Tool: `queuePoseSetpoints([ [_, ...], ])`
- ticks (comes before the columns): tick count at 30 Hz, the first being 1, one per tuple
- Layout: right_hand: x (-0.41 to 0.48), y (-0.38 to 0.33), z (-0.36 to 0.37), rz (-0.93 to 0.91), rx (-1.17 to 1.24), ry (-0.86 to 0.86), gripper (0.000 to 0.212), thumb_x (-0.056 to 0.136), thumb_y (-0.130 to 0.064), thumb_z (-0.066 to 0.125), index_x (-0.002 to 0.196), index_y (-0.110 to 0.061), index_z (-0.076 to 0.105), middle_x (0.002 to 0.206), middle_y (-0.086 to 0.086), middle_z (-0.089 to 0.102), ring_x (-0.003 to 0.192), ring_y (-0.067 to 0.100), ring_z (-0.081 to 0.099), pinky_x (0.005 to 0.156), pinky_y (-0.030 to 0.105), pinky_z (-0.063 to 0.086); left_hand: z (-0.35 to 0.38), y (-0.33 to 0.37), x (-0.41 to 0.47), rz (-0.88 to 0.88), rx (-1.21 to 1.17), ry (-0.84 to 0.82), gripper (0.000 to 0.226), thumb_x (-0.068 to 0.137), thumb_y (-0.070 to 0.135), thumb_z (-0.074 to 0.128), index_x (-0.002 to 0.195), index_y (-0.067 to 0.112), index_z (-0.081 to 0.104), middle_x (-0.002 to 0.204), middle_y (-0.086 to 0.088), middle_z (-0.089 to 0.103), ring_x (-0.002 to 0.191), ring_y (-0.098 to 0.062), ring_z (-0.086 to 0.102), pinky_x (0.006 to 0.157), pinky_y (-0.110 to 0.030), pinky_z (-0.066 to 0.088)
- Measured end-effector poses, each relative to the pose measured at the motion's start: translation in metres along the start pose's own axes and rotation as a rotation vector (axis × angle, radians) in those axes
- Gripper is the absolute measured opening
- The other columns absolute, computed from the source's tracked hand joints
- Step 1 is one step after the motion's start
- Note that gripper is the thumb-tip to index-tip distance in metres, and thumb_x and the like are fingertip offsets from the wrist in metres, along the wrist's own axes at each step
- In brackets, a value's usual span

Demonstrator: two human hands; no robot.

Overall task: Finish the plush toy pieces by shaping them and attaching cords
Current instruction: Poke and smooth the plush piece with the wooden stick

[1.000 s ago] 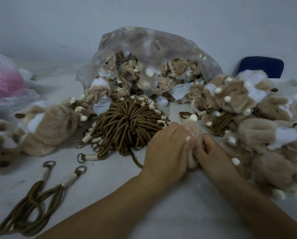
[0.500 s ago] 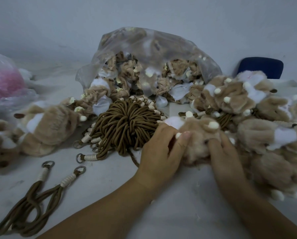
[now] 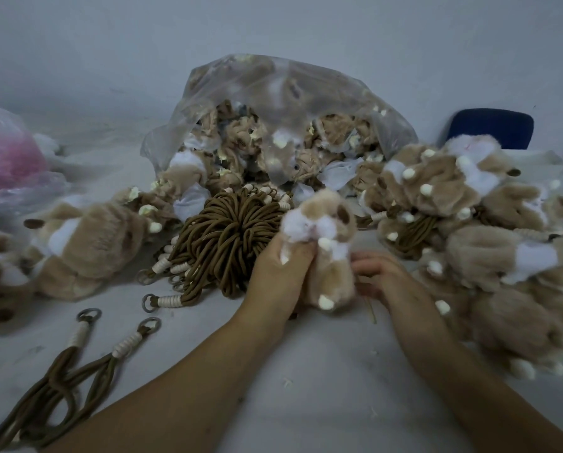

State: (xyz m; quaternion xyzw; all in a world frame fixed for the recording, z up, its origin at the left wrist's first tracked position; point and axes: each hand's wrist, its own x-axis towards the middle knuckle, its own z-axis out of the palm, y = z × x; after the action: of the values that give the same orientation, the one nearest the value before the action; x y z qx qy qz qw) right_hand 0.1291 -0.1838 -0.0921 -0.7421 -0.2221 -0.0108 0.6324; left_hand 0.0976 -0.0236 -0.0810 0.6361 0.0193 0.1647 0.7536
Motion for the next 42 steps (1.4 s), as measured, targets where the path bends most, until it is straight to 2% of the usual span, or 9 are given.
queuePoseSetpoints([
  [2,0.002,0.002,-0.002,0.045,0.039,0.121,0.035,0.099,-0.004,0.041,0.077,-0.018,0.064,0.103,0.005,0.065,0.097,0.021,0.061,0.094,0.045,0.049,-0.001,-0.001,0.001,0.056,0.039,-0.013,0.02,0.099,0.013,0.056,0.102,0.03,0.067,0.094,0.012,0.075,0.087,-0.002,0.07,0.068,-0.015,0.052],
  [6,-0.005,0.0,-0.002,-0.037,0.069,0.25,0.029,0.084,-0.056,0.049,0.089,-0.029,0.059,0.085,-0.015,0.069,0.08,0.002,0.065,0.068,0.016,0.051,0.002,-0.003,-0.004,0.095,0.306,-0.149,0.014,0.089,0.03,0.066,0.101,0.034,0.06,0.099,0.013,0.07,0.093,-0.003,0.066,0.076,-0.022,0.053],
  [10,-0.005,-0.005,-0.001,-0.089,0.015,0.174,0.005,0.092,-0.029,0.056,0.094,-0.033,0.06,0.085,-0.026,0.068,0.076,-0.01,0.063,0.059,0.005,0.045,0.006,-0.003,-0.012,0.158,0.647,-0.319,0.022,0.085,0.04,0.056,0.101,0.025,0.053,0.098,0.002,0.062,0.091,-0.013,0.059,0.076,-0.035,0.05],
  [13,-0.006,-0.003,-0.001,-0.084,-0.009,0.144,0.016,0.091,-0.016,0.058,0.091,-0.032,0.06,0.084,-0.021,0.069,0.075,-0.004,0.065,0.06,0.01,0.048,0.008,-0.004,-0.012,0.213,0.784,-0.301,0.021,0.094,0.033,0.057,0.107,0.017,0.051,0.1,-0.001,0.059,0.093,-0.016,0.057,0.078,-0.042,0.05],
  [20,-0.006,-0.003,-0.005,-0.153,-0.179,0.347,0.021,0.097,-0.023,0.05,0.083,-0.036,0.057,0.081,-0.018,0.066,0.072,-0.003,0.061,0.063,0.008,0.044,0.003,-0.004,-0.01,0.213,0.723,-0.039,0.026,0.084,0.037,0.064,0.083,0.029,0.04,0.089,0.01,0.049,0.087,-0.015,0.048,0.062,-0.031,0.034],
  [27,-0.007,-0.008,-0.004,-0.171,-0.232,0.343,0.024,0.098,-0.018,0.049,0.083,-0.035,0.055,0.079,-0.028,0.063,0.071,-0.011,0.056,0.06,0.002,0.039,0.007,0.0,-0.014,0.302,0.545,-0.247,0.036,0.088,0.055,0.04,0.111,0.03,0.052,0.109,0.015,0.051,0.11,-0.01,0.051,0.098,-0.041,0.041],
  [31,-0.013,-0.013,0.004,-0.18,-0.239,0.232,0.025,0.098,-0.012,0.049,0.081,-0.03,0.055,0.073,-0.013,0.067,0.055,-0.011,0.057,0.05,0.001,0.037,0.006,0.0,-0.011,0.377,0.599,-0.144,0.033,0.092,0.05,0.047,0.094,0.02,0.06,0.091,0.014,0.051,0.094,-0.012,0.053,0.091,-0.049,0.044],
  [36,-0.008,-0.009,0.001,-0.17,-0.279,0.263,0.022,0.098,-0.018,0.049,0.081,-0.032,0.053,0.074,-0.022,0.065,0.06,-0.008,0.058,0.053,0.007,0.042,0.004,-0.005,-0.005,0.504,0.587,-0.052,0.019,0.096,0.025,0.05,0.092,0.013,0.065,0.091,0.015,0.053,0.091,-0.011,0.055,0.085,-0.036,0.046],
  [42,-0.009,-0.009,0.004,-0.103,-0.041,0.255,0.02,0.099,-0.027,0.045,0.082,-0.032,0.055,0.058,-0.003,0.063,0.049,0.004,0.057,0.047,0.018,0.047,0.003,0.0,-0.006,0.358,0.311,-0.044,0.016,0.097,0.026,0.047,0.096,0.031,0.062,0.096,0.011,0.064,0.093,-0.001,0.059,0.083,-0.016,0.045],
])
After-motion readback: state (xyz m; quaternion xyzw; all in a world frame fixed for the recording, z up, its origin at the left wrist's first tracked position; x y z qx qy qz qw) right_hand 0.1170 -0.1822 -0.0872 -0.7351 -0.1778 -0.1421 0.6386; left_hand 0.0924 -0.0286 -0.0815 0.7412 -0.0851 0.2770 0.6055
